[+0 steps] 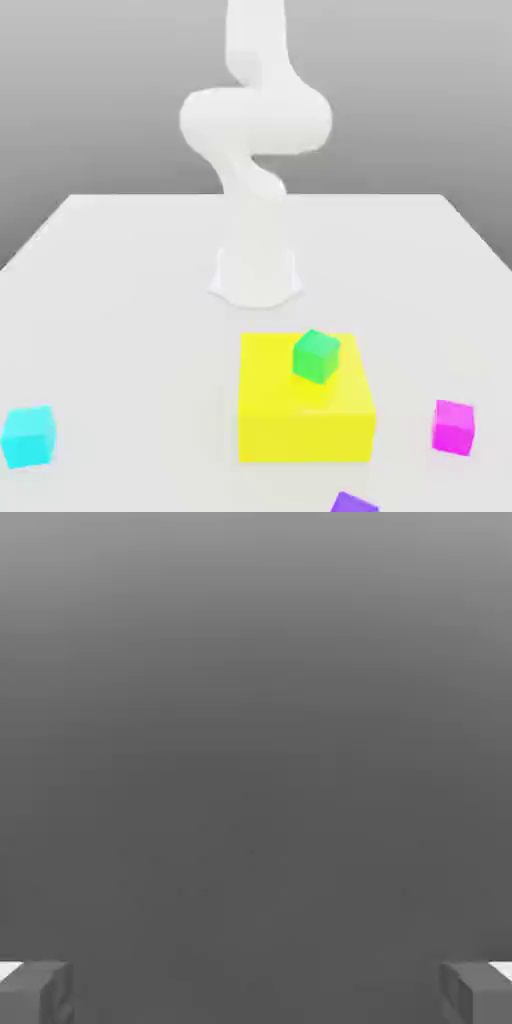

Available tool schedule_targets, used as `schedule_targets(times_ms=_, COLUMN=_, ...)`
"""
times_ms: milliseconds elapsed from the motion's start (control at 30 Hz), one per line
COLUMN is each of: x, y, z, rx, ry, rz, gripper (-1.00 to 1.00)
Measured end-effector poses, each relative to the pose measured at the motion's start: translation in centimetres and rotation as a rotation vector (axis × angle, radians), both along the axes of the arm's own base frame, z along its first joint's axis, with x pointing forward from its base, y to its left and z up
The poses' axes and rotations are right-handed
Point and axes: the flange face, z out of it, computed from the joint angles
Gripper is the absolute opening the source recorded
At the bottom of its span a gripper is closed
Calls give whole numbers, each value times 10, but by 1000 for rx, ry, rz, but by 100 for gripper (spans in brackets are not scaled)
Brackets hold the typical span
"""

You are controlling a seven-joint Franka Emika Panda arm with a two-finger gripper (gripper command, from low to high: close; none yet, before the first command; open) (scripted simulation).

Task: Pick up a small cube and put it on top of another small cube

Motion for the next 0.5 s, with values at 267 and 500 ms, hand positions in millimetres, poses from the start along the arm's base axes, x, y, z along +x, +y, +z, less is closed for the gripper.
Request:
schedule_targets(times_ms=267, x=75, y=-84, z=-128, rx=136, ry=199, rz=-343, gripper=0)
schedule_targets(times_ms=500, x=93, y=-165, z=-253, rx=260, ry=354, rz=-648, gripper=0)
